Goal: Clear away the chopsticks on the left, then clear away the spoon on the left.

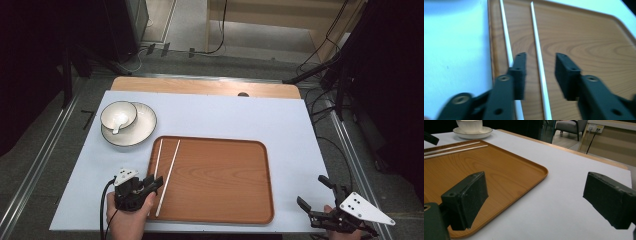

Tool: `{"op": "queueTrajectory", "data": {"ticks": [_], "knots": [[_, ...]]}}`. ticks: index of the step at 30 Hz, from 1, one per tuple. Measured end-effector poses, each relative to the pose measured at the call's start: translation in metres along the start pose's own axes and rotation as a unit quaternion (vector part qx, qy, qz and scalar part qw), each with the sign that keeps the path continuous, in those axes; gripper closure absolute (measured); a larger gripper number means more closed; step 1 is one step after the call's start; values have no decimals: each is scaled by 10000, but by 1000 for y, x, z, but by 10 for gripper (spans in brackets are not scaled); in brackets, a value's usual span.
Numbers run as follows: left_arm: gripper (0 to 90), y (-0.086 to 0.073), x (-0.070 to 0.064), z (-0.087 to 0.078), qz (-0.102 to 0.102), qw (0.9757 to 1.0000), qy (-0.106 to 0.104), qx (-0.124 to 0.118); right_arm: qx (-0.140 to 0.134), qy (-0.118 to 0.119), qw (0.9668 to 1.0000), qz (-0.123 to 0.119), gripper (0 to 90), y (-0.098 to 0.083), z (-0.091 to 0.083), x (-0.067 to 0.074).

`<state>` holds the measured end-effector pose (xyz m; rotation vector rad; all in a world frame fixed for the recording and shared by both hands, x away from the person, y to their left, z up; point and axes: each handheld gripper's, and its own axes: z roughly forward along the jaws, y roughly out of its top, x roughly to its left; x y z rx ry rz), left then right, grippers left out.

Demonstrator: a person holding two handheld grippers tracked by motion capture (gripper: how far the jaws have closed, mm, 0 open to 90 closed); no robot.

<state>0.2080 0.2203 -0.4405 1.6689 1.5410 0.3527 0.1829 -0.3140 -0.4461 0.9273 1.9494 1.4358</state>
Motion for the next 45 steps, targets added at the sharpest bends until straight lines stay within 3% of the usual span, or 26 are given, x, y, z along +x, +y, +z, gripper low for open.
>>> {"op": "queueTrajectory", "data": {"ticks": [1, 3, 4, 5, 6, 7, 8, 11, 12, 23, 24, 26, 31, 35, 40, 45], "knots": [[592, 2, 1, -1, 31, 10000, -35, -19, 0, 0, 10000, 0, 58, 0, 0, 0], [465, 7, 2, -4, 39, 9999, -84, -62, 2, 12, 10000, -25, 58, 0, 1, 0], [465, 10, 4, -6, 59, 9999, -127, -84, 2, 12, 10000, -25, 58, 0, 1, 0], [409, 12, 6, -8, 29, 9998, -126, -154, 15, 8, 10000, -41, 58, 0, 1, 0], [252, 16, 11, -12, 82, 9995, -131, -257, 17, 20, 10000, -45, 58, 0, 1, 0], [167, 16, 11, -12, 82, 9995, -131, -257, 14, 9, 10000, -36, 58, 0, 0, 1], [167, 18, 14, -13, 69, 9994, -161, -299, 14, 9, 10000, -36, 58, 0, 0, 1], [10, 24, 24, -18, 88, 9986, -269, -438, 7, -5, 10000, -24, 58, 0, 0, 1], [0, 26, 26, -20, 77, 9984, -273, -481, 12, -8, 10000, -15, 58, 0, 0, 0], [0, 50, 53, -29, 186, 9970, 125, -740, 44, 9, 10000, -6, 58, -1, 3, 0], [47, 52, 55, -29, 200, 9970, 183, -726, 48, 26, 10000, -4, 58, -1, 4, 1], [57, 55, 58, -26, 215, 9969, 286, -698, 55, 39, 10000, -12, 58, -1, 4, 1], [64, 64, 66, -23, 220, 9968, 304, -706, 63, 61, 10000, -35, 58, 0, 6, 2], [139, 74, 73, -23, 152, 9964, 431, -710, 61, 62, 10000, -35, 63, -1, 6, 1], [160, 87, 85, -22, 4, 9957, 452, -806, 60, 48, 10000, -27, 135, -1, 5, 1], [212, 96, 95, -16, -97, 9948, 628, -791, 73, 54, 10000, -37, 131, -1, 5, 1]]}}
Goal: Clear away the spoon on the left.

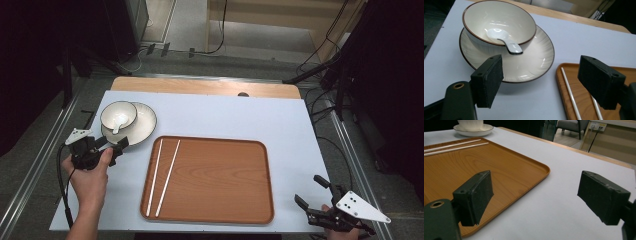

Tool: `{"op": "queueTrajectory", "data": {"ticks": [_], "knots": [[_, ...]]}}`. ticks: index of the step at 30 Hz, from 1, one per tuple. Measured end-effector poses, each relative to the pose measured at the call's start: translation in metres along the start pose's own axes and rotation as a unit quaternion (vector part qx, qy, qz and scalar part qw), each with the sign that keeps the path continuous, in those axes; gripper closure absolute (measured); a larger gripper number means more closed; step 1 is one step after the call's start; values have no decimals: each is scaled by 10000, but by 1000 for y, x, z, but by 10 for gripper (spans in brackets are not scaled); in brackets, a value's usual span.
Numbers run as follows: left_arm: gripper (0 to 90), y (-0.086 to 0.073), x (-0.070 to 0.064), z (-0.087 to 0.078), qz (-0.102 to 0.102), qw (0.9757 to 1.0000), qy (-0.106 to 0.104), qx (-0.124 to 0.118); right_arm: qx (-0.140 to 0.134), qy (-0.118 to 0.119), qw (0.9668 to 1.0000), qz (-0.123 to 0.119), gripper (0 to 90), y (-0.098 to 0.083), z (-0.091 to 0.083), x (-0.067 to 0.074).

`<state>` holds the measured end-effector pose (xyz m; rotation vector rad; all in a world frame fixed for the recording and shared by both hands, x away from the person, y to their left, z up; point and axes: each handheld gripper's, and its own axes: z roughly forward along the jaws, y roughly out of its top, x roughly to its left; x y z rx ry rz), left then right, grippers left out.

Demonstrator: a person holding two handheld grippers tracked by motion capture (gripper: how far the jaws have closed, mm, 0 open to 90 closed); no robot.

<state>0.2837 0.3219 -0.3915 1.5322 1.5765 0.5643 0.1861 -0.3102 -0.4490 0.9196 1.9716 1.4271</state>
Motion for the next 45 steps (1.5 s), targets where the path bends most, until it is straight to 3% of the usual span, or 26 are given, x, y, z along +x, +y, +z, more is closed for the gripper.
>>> {"op": "queueTrajectory", "data": {"ticks": [5, 14, 18, 22, 26, 29, 33, 45], "knots": [[254, 10, 7, 10, -128, 9997, 184, 4, -7, -5, 10000, -7, 131, 0, 0, 0], [451, 21, 24, 25, -558, 9977, 371, 126, 20, 3, 10000, -16, 131, -1, 1, 0], [497, 21, 30, 33, -729, 9967, 282, 237, 38, 5, 10000, -11, 131, -1, 1, -1], [553, 22, 30, 35, -762, 9966, 196, 255, 46, 4, 10000, -8, 131, -2, 0, 0], [683, 22, 28, 35, -790, 9966, 107, 212, 51, 17, 10000, -24, 131, -2, 1, 0], [700, 22, 27, 35, -809, 9964, 96, 243, 54, 7, 10000, -26, 131, -2, 1, -1], [820, 20, 28, 35, -885, 9957, 49, 273, 65, 23, 10000, -33, 131, -2, 1, 0], [867, 19, 26, 33, -561, 9980, 129, 247, 85, 30, 9999, -48, 131, -2, 2, 1]]}}
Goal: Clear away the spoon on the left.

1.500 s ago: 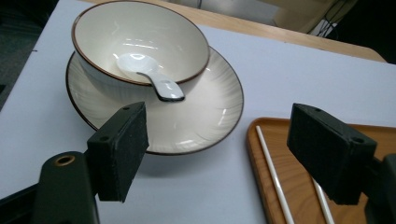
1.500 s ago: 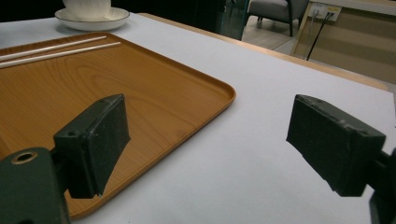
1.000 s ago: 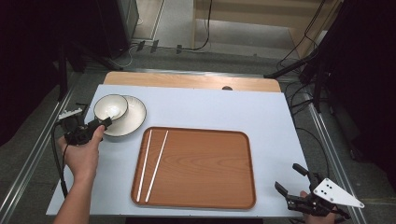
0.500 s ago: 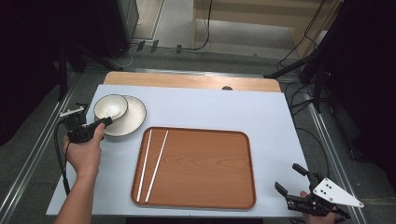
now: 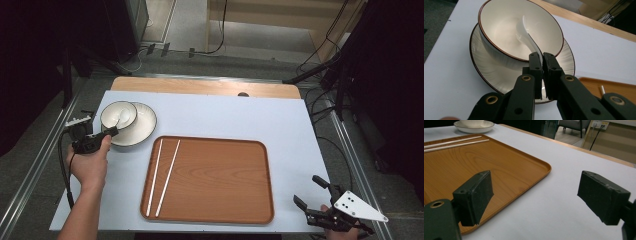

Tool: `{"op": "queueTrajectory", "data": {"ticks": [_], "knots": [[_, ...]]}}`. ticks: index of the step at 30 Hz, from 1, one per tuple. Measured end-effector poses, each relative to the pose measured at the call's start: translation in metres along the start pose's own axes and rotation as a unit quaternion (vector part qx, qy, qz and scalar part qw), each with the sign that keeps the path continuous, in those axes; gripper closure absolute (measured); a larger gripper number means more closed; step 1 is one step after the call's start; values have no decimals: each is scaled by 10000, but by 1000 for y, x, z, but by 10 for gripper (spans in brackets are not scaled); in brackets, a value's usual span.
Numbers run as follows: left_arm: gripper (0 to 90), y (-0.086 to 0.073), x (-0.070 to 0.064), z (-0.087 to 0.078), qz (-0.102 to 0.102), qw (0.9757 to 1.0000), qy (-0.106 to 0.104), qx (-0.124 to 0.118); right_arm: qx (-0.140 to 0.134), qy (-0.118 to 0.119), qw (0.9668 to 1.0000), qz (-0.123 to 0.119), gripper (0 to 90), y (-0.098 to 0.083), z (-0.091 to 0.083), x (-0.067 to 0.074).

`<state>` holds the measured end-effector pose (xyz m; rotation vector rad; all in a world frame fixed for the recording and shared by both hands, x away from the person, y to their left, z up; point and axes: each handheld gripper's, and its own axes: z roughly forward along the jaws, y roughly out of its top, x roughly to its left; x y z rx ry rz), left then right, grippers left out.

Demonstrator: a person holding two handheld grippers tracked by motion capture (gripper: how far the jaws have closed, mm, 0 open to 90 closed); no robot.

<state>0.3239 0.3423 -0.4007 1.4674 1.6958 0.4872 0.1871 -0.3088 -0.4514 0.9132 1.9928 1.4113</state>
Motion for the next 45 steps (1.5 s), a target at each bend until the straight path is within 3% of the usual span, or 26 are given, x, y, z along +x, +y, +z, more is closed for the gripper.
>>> {"op": "queueTrajectory", "data": {"ticks": [15, 27, 37, 45], "knots": [[870, 2, -4, -22, 177, 9989, -40, -423, -6, -15, 10000, 18, 131, 0, -1, 0], [870, 2, -14, -45, 255, 9972, -245, -653, 7, -2, 10000, -19, 131, 0, 1, 1], [870, -5, -42, -54, 484, 9944, -612, -706, -3, -8, 10000, -17, 131, 0, 1, 2], [870, -23, -69, -49, 577, 9919, -914, -661, -9, -7, 10000, -25, 131, 0, 0, 2]]}}
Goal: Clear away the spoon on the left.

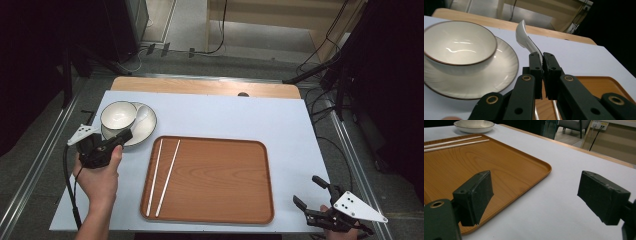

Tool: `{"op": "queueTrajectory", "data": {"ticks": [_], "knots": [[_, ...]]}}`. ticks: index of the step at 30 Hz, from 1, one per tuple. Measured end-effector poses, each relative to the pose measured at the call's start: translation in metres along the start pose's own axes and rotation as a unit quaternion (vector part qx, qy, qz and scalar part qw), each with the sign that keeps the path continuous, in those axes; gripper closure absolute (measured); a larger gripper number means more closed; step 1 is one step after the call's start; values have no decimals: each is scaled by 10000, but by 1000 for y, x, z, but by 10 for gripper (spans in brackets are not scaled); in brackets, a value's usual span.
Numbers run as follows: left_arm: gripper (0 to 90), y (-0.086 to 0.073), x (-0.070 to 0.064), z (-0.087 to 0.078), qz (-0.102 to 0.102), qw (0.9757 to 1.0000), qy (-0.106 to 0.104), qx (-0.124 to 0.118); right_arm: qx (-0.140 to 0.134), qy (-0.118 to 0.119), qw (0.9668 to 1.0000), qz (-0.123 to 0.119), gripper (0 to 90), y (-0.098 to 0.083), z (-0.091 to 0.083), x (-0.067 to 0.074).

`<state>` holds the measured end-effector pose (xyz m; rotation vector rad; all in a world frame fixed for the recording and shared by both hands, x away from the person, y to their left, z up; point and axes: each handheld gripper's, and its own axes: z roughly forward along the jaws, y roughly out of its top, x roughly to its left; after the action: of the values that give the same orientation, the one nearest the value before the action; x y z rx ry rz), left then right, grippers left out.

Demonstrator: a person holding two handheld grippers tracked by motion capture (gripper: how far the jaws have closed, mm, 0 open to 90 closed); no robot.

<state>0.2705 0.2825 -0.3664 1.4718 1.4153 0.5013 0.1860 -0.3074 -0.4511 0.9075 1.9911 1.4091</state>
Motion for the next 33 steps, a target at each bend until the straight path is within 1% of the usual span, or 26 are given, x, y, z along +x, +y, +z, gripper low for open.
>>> {"op": "queueTrajectory", "data": {"ticks": [2, 4, 6, 8, 18, 22, 26, 33], "knots": [[870, -4, -5, 2, 0, 10000, -64, 40, 10, -5, 10000, 13, 131, 0, 0, 0], [870, -9, -10, 4, -60, 9998, -175, 52, 10, -13, 10000, 10, 131, 0, -1, 0], [870, -16, -17, 6, -20, 9996, -243, 110, 4, -8, 10000, 5, 131, 0, -1, -1], [870, -22, -23, 8, -24, 9994, -326, 137, 5, -10, 10000, -1, 131, 0, -1, -1], [870, -45, -47, 16, -6, 9981, -567, 225, -13, -18, 10000, 2, 131, 0, -2, -1], [870, -55, -57, 19, 41, 9976, -622, 291, -13, -7, 10000, -15, 131, 0, -2, -1], [870, -62, -64, 23, -11, 9971, -688, 330, -18, -10, 10000, -6, 131, 0, -2, -1], [870, -74, -74, 33, -24, 9961, -745, 461, -21, -7, 10000, 2, 131, 0, -2, -1]]}}
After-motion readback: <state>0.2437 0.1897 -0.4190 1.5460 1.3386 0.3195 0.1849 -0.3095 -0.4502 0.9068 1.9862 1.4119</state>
